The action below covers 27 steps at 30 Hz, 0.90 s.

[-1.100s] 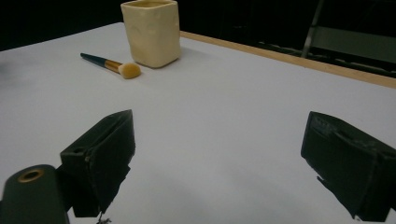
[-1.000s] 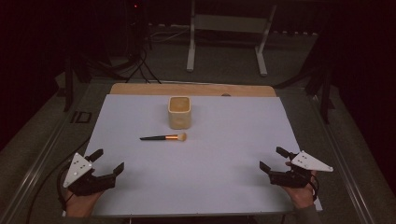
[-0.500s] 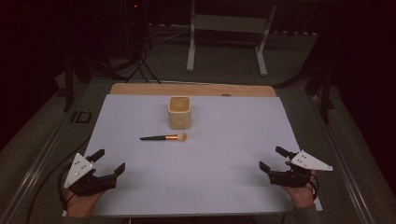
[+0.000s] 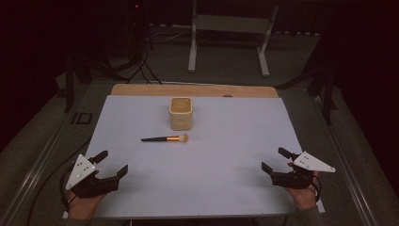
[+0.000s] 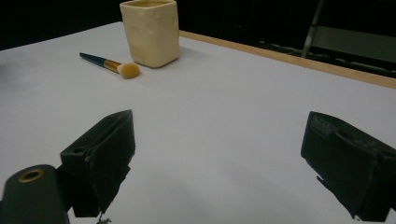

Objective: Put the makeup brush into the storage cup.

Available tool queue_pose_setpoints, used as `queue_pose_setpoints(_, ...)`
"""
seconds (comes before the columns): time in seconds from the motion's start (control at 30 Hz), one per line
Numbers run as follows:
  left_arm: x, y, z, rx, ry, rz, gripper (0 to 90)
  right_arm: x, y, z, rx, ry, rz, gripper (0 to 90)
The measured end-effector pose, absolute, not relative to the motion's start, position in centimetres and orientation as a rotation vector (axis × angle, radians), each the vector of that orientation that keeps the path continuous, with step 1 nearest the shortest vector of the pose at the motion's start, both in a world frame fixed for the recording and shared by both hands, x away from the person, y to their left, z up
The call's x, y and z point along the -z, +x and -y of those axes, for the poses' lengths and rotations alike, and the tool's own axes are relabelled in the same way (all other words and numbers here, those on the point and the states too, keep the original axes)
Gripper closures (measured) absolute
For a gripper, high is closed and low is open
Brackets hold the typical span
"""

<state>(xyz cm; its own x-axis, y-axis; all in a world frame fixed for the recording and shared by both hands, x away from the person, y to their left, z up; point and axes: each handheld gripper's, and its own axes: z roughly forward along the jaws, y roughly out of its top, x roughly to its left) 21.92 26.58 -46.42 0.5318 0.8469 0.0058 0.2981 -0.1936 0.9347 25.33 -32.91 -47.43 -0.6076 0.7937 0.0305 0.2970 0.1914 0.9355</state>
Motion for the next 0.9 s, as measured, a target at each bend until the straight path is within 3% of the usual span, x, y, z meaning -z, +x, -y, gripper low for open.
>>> queue_pose_setpoints(0.9, 44.1, 25.1, -25.0, -0.702, 1.773, -0.892, 15.0, 47.2, 25.3, 33.1, -1.414, 1.021, -1.998, 10.0)
